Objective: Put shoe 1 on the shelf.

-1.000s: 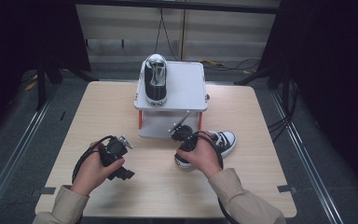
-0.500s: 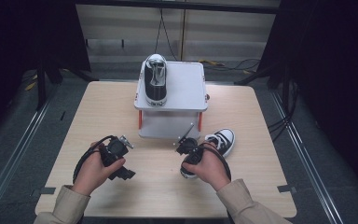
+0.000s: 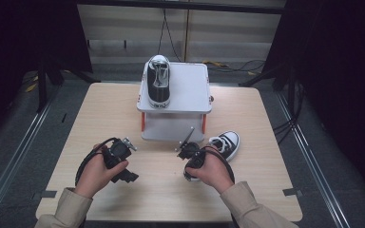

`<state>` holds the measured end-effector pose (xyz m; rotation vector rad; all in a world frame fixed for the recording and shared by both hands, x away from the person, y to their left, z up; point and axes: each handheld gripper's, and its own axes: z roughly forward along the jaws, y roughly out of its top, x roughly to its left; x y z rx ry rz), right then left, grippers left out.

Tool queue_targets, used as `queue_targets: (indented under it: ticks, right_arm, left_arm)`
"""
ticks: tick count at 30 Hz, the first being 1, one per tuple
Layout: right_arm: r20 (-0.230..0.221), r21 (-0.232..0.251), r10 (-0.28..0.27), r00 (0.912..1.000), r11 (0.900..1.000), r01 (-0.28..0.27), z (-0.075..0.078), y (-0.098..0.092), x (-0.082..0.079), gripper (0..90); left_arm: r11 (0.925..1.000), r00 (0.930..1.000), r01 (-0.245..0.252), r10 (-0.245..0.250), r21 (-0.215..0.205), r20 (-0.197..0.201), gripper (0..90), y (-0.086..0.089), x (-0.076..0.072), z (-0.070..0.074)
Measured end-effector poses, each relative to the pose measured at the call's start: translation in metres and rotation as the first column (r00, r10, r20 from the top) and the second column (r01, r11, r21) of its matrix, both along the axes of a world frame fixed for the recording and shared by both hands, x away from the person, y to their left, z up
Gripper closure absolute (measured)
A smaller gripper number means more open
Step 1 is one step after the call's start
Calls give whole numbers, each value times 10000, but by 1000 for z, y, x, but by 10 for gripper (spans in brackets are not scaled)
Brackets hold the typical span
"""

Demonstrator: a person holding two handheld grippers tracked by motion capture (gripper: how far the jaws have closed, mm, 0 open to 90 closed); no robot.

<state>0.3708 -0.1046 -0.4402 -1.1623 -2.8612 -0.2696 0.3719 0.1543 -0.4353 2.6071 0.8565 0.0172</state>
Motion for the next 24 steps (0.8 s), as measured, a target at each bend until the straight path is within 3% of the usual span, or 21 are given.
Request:
queue_targets:
  ticks: [8,14,18,24]
  right_arm:
    - [293,-8,124,9995,9999,-124,15,-2,-4,812]
    - [-67,-141,673,9977,9976,-674,23,-7,-7,806]
    - [-475,-334,1227,9913,9917,-1244,24,-11,-15,800]
    - [-150,278,695,9975,9972,-690,13,-19,-25,811]
  left_arm:
    - [9999,9999,60,-59,81,-94,217,1,1,-3]
    - [10000,10000,-58,58,-24,-8,217,3,1,0]
    - [10000,10000,12,-12,-46,-65,217,1,0,-1]
    - [10000,10000,12,-11,12,-74,217,0,1,-2]
